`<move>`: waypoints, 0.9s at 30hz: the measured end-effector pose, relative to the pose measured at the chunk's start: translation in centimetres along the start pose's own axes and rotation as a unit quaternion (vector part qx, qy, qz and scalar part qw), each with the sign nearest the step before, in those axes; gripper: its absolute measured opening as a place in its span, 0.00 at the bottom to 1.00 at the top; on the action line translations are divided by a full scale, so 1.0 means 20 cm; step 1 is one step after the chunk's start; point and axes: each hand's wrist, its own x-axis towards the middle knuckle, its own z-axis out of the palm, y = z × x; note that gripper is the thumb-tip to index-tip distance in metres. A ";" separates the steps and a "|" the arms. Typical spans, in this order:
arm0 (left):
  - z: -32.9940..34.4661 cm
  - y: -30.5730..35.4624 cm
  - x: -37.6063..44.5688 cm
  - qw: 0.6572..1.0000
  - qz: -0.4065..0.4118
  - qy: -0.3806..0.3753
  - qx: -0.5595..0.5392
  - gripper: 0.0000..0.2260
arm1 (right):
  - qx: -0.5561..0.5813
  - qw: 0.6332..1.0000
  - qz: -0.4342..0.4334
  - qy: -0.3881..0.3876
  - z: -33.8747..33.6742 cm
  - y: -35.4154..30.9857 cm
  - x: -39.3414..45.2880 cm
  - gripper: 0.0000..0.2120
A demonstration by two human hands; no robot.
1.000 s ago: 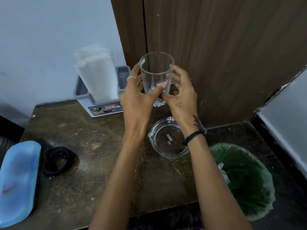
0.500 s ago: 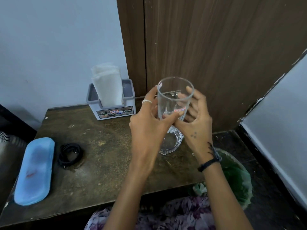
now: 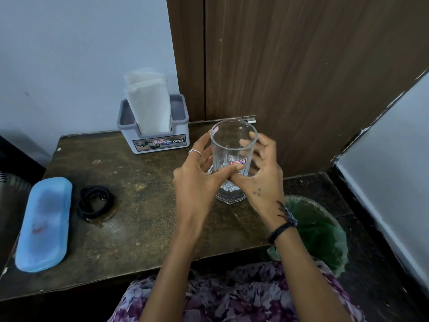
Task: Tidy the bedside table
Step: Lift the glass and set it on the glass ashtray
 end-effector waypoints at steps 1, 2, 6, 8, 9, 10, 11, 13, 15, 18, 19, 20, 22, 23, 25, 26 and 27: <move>0.00 -0.01 0.01 1.000 0.000 0.000 0.002 0.34 | -0.003 1.000 0.001 -0.001 0.00 0.00 0.00 0.35; 0.00 -0.02 0.01 1.000 0.000 -0.001 0.005 0.34 | -0.005 1.000 0.003 -0.002 0.00 0.00 0.00 0.34; 0.00 -0.05 0.02 1.000 -0.004 -0.012 0.017 0.36 | -0.016 1.000 0.008 -0.011 0.00 0.01 0.00 0.34; 0.00 -0.06 0.02 1.000 -0.003 -0.012 0.021 0.36 | -0.022 1.000 0.010 -0.016 0.00 0.02 0.00 0.35; 0.00 -0.07 0.02 1.000 -0.003 -0.013 0.024 0.36 | -0.024 0.999 0.012 -0.019 0.00 0.03 0.00 0.35; 0.00 -0.07 0.02 1.000 -0.004 -0.014 0.027 0.36 | -0.026 0.999 0.014 -0.021 0.00 0.03 0.00 0.35; 0.00 -0.07 0.02 0.999 -0.003 -0.015 0.030 0.36 | -0.027 0.999 0.016 -0.022 0.00 0.03 0.00 0.36; 0.01 -0.08 0.02 0.999 0.002 -0.014 0.037 0.36 | -0.026 0.999 0.017 -0.023 0.00 0.04 0.01 0.36; 0.00 -0.08 0.02 0.999 0.008 -0.014 0.049 0.35 | -0.024 0.999 0.018 -0.025 0.00 0.04 0.01 0.36; 0.00 -0.10 0.02 0.998 0.013 -0.023 0.062 0.35 | -0.036 0.999 0.014 -0.034 -0.01 0.06 0.01 0.37; 0.00 -0.11 0.02 0.997 0.017 -0.027 0.071 0.35 | -0.043 0.998 0.012 -0.039 -0.01 0.06 0.01 0.37; 0.00 -0.11 0.01 0.996 0.020 -0.030 0.079 0.35 | -0.049 0.998 0.010 -0.042 -0.01 0.06 0.01 0.37; -0.01 -0.12 0.01 0.995 0.025 -0.035 0.094 0.34 | -0.047 0.997 0.014 -0.052 -0.02 0.05 0.00 0.37; -0.01 -0.12 0.01 0.994 0.027 -0.038 0.103 0.34 | -0.039 0.997 0.020 -0.063 -0.03 0.05 0.00 0.38; -0.02 -0.12 0.01 0.990 0.035 -0.047 0.126 0.36 | -0.021 0.994 0.038 -0.097 -0.05 0.04 0.00 0.41; -0.02 -0.12 0.01 0.988 0.040 -0.048 0.141 0.37 | -0.016 0.992 0.049 -0.118 -0.07 0.04 0.01 0.43; -0.02 -0.12 0.01 0.986 0.043 -0.046 0.156 0.38 | -0.017 0.989 0.060 -0.135 -0.10 0.05 0.01 0.45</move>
